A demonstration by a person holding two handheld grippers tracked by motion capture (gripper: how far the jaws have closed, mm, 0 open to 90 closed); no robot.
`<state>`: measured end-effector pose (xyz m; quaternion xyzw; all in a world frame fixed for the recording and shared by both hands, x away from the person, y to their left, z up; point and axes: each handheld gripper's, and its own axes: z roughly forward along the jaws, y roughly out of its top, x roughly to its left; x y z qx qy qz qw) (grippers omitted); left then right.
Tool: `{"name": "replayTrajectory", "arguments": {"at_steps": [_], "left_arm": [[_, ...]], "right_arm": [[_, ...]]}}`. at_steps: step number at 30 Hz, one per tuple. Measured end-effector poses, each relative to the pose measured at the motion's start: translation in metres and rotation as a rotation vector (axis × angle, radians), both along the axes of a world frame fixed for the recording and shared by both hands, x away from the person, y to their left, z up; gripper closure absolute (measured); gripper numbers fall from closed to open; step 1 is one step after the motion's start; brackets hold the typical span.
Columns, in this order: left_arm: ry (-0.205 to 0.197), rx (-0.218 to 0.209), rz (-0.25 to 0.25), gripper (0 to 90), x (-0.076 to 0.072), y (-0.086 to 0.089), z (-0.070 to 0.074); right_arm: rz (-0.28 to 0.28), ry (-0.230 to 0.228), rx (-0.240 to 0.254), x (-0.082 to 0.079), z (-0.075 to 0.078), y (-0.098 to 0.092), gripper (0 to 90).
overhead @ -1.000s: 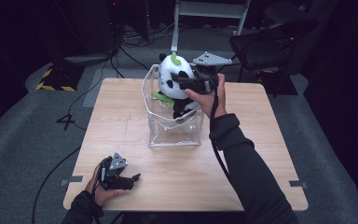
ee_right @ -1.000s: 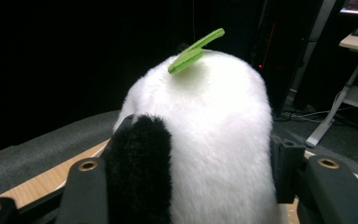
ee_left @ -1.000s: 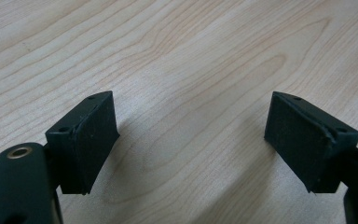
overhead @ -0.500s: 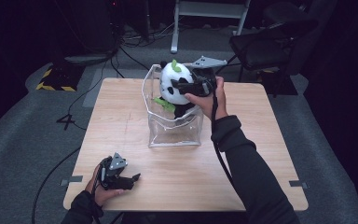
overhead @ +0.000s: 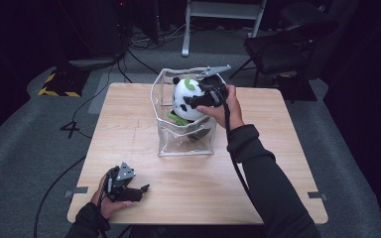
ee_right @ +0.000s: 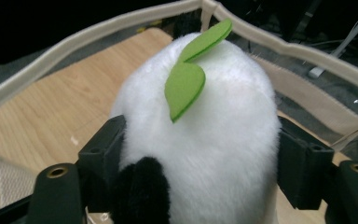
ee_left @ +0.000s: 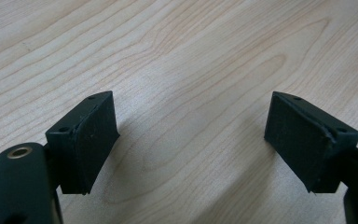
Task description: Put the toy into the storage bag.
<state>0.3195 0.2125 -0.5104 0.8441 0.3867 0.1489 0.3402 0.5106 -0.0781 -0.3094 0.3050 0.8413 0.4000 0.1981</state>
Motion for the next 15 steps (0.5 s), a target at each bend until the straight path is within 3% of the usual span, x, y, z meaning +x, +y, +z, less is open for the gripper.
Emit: {"name": "replayTrajectory", "arguments": {"at_steps": [4, 8, 15], "left_arm": [[0.001, -0.004, 0.001, 17.2, -0.001, 0.000, 0.000], [0.003, -0.005, 0.002, 17.2, -0.001, 0.000, 0.000], [0.003, -0.005, 0.003, 17.2, -0.001, 0.000, 0.000]], "right_arm": [[0.025, 0.043, -0.085, 0.001, -0.009, 0.006, 25.0], [0.017, 0.042, -0.071, 0.000, -0.012, 0.006, 22.7], [0.008, 0.063, -0.097, 0.000, -0.013, 0.006, 19.8]]}}
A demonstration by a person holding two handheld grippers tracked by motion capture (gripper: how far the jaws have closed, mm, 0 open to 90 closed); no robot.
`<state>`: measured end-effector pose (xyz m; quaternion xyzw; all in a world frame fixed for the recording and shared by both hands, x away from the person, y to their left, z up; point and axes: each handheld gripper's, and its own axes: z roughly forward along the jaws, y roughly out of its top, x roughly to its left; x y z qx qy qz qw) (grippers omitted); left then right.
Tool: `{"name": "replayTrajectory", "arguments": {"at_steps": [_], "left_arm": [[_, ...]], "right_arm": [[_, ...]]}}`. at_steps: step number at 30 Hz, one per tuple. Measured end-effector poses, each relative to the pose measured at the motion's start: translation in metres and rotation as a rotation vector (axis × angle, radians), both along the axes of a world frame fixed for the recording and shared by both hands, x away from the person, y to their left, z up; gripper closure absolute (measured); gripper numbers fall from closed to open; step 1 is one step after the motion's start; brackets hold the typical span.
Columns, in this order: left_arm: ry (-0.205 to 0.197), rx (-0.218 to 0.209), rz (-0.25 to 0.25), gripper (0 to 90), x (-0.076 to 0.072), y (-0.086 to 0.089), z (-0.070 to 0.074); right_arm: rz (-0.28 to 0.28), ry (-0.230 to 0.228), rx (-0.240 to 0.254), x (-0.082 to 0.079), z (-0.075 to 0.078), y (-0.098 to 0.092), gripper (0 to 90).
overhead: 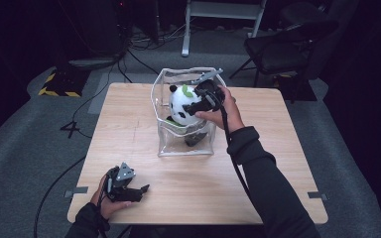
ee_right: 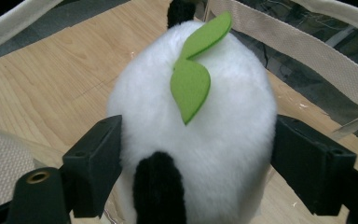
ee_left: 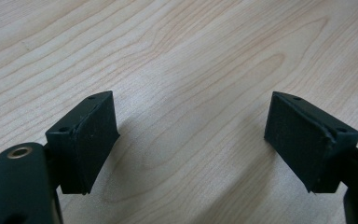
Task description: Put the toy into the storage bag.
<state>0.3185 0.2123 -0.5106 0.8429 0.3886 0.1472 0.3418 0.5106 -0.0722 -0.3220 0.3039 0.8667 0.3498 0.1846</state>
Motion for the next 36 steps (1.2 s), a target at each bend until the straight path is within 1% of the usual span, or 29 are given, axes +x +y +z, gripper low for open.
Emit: {"name": "replayTrajectory", "arguments": {"at_steps": [1, 3, 7, 12, 15, 17, 19, 24, 27, 30, 31, 33, 36], "left_arm": [[0.000, 0.000, 0.000, 17.2, 0.000, 0.000, 0.000], [0.000, 0.000, -0.001, 17.2, 0.000, 0.000, 0.000], [0.000, 0.000, 0.000, 17.2, 0.000, 0.000, 0.000], [0.000, 0.000, 0.000, 17.2, 0.000, 0.000, 0.000], [0.000, 0.000, 0.000, 17.2, 0.000, 0.000, 0.000], [0.000, 0.000, 0.000, 17.2, 0.000, 0.000, 0.000], [0.000, 0.000, 0.000, 17.2, 0.000, 0.000, 0.000], [0.000, 0.000, 0.000, 17.2, 0.000, 0.000, 0.000], [0.000, 0.000, 0.000, 17.2, 0.000, 0.000, 0.000], [0.000, 0.000, 0.000, 17.2, 0.000, 0.000, 0.000], [0.000, 0.000, 0.000, 17.2, 0.000, 0.000, 0.000], [0.000, 0.000, 0.000, 17.2, 0.000, 0.000, 0.000], [0.000, 0.000, 0.000, 17.2, 0.000, 0.000, 0.000]], "right_arm": [[0.006, 0.005, -0.008, 0.000, 0.000, 0.000, 19.8], [0.001, 0.025, -0.024, 0.000, -0.001, 0.000, 19.6], [-0.006, 0.004, -0.025, -0.001, 0.000, -0.001, 20.7], [-0.002, -0.030, 0.012, -0.004, 0.004, -0.006, 21.2], [0.002, -0.021, 0.025, -0.004, 0.005, -0.009, 21.1], [-0.004, -0.041, 0.034, -0.005, 0.005, -0.010, 20.9], [-0.002, -0.049, 0.058, -0.006, 0.007, -0.012, 20.8], [0.000, -0.079, 0.081, -0.009, 0.010, -0.015, 20.3], [-0.003, -0.105, 0.116, -0.011, 0.014, -0.018, 19.8], [-0.005, -0.132, 0.118, -0.013, 0.017, -0.019, 19.6], [-0.006, -0.130, 0.123, -0.013, 0.019, -0.020, 19.7], [-0.001, -0.147, 0.126, -0.015, 0.022, -0.021, 19.6], [0.006, -0.159, 0.147, -0.018, 0.026, -0.023, 19.7]]}}
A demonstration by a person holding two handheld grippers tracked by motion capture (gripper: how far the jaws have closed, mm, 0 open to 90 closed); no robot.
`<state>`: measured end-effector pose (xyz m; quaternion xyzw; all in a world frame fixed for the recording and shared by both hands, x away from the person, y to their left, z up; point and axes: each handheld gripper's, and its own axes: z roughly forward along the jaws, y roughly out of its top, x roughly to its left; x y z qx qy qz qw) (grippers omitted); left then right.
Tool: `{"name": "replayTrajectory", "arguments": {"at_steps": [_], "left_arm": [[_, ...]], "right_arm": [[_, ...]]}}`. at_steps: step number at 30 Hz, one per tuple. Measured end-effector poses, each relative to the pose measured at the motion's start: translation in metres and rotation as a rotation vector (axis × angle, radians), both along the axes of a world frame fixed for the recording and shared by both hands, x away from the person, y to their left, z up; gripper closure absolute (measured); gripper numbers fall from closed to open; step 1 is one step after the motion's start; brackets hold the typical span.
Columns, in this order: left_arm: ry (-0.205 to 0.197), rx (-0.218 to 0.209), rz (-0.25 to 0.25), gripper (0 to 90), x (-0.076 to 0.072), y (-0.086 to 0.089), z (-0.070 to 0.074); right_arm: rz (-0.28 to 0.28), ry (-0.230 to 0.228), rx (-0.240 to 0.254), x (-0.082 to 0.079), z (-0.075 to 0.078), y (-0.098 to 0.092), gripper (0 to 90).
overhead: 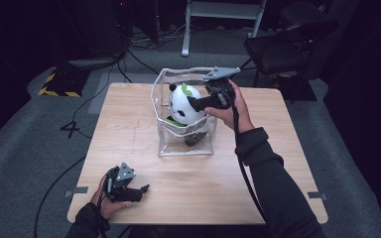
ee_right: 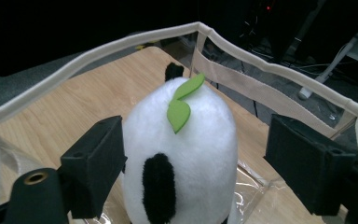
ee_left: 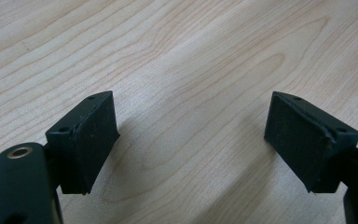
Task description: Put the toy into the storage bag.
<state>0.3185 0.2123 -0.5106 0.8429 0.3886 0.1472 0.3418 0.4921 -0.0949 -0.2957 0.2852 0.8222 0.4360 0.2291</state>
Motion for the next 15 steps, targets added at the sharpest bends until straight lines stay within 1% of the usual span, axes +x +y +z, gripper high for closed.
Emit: {"name": "replayTrajectory", "arguments": {"at_steps": [2, 5, 9, 15], "left_arm": [[0.000, 0.000, 0.000, 17.2, 0.000, 0.000, 0.000], [0.000, 0.000, 0.000, 17.3, 0.000, 0.000, 0.000], [0.000, 0.000, 0.000, 17.2, 0.000, 0.000, 0.000], [0.000, 0.000, 0.000, 17.2, 0.000, 0.000, 0.000]], "right_arm": [[-0.003, -0.005, -0.001, -0.002, 0.002, -0.001, 19.6], [-0.008, -0.015, 0.018, -0.005, 0.006, -0.003, 20.2], [0.003, -0.032, 0.024, -0.010, 0.012, -0.008, 20.3], [0.007, -0.044, 0.008, -0.018, 0.019, -0.013, 20.0]]}}
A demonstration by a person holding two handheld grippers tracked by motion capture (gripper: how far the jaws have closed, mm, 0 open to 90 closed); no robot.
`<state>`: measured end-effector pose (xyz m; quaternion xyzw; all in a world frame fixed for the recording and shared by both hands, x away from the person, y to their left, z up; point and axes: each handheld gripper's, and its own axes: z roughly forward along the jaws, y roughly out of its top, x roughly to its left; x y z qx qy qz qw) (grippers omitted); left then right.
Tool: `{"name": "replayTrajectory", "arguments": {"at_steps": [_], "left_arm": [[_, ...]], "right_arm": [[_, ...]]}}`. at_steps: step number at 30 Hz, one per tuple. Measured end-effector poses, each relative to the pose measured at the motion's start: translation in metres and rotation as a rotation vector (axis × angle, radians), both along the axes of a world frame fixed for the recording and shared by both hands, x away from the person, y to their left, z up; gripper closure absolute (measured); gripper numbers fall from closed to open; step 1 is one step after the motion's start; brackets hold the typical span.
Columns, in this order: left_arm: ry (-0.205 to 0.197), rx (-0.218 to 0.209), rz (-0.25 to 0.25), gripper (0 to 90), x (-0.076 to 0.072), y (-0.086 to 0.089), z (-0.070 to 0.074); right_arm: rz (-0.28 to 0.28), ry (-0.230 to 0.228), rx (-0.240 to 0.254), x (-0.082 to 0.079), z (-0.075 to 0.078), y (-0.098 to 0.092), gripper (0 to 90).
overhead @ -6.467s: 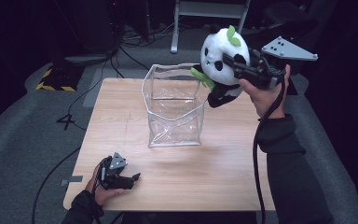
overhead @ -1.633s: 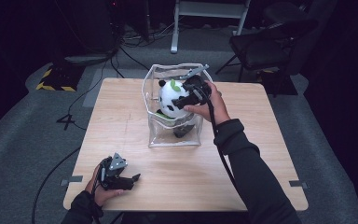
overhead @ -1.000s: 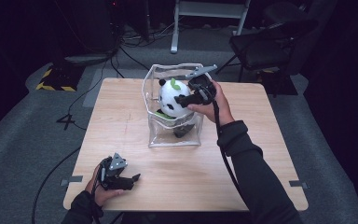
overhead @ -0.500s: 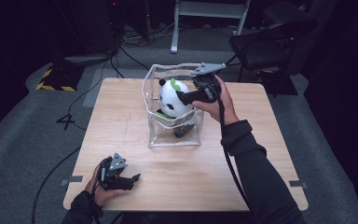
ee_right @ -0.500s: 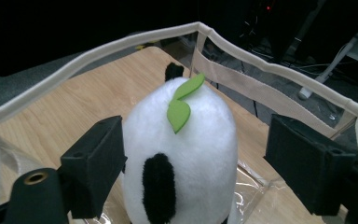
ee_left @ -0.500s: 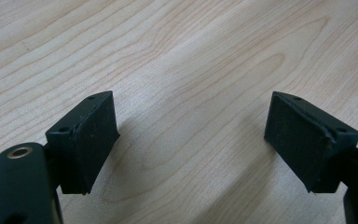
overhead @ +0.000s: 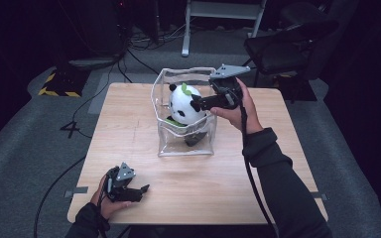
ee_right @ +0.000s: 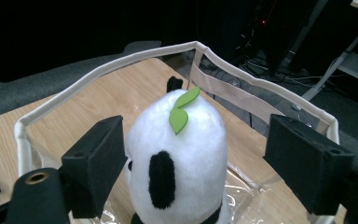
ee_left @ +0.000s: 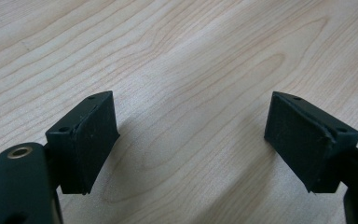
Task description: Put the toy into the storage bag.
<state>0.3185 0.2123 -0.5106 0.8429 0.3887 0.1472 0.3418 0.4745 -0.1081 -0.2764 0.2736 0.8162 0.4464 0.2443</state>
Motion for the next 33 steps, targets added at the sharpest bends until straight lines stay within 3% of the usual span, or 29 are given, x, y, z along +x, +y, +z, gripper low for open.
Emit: {"name": "replayTrajectory", "arguments": {"at_steps": [20, 33], "left_arm": [[0.000, 0.000, 0.000, 17.3, 0.000, 0.000, 0.000], [0.000, 0.000, 0.000, 17.2, 0.000, 0.000, 0.000]], "right_arm": [[-0.021, -0.033, -0.014, -0.018, 0.010, -0.029, 20.4], [-0.045, -0.060, -0.029, -0.030, 0.011, -0.059, 20.4]]}}
